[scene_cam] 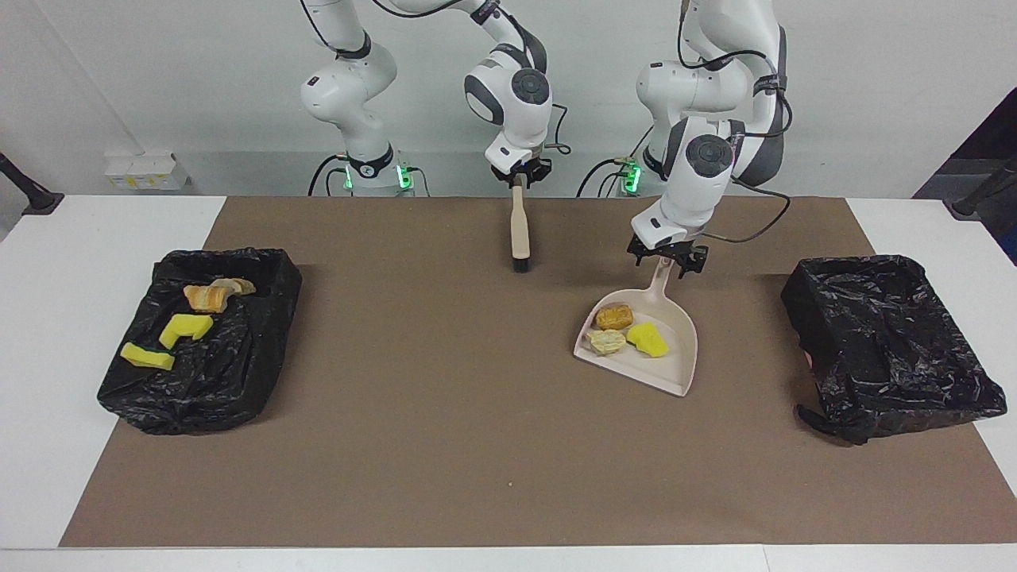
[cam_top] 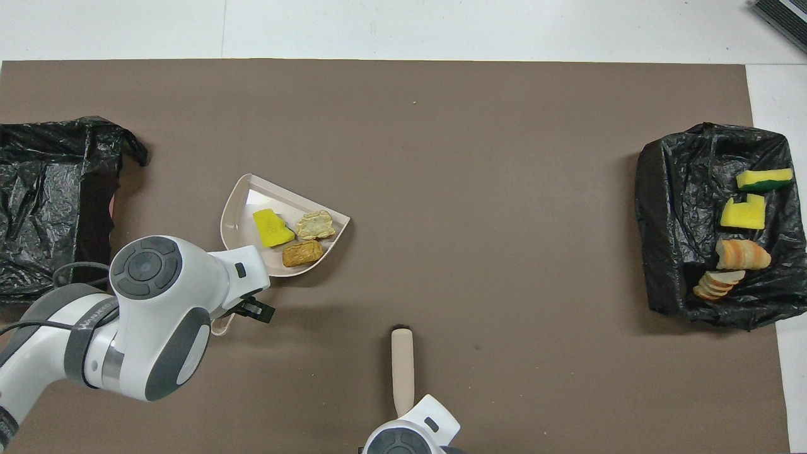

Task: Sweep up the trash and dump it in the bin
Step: 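Carry the dustpan with the left gripper over the nearer trash bag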

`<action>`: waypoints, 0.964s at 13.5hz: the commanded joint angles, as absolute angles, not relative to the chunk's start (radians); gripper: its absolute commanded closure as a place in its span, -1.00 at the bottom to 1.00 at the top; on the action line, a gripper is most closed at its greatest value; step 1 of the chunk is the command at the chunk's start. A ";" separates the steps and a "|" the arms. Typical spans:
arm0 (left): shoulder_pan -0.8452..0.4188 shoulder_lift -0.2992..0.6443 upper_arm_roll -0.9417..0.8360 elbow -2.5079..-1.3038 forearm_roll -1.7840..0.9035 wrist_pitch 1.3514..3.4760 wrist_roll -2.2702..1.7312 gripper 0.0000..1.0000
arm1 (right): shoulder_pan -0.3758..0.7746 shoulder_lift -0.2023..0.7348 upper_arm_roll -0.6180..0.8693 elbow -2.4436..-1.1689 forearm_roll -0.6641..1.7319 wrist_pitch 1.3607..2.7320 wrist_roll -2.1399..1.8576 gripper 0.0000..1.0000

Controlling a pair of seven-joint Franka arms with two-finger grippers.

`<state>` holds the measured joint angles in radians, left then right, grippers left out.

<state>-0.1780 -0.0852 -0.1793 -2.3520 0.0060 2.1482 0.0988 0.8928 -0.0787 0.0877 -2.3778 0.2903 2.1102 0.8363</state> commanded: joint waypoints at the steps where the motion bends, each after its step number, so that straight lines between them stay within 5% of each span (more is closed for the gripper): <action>1: -0.199 -0.101 -0.175 -2.381 0.000 2.174 0.097 1.00 | 0.774 -0.067 0.089 -2.285 0.293 2.065 0.764 0.14; 6: -0.186 -0.094 -0.175 -2.352 0.005 2.177 0.112 1.00 | 0.641 -0.140 0.078 -2.220 0.264 1.956 0.764 -0.18; 13: -0.077 -0.162 -0.172 -2.243 0.003 2.126 0.258 1.00 | 0.401 -0.072 0.081 -2.129 -0.002 2.002 0.753 -0.92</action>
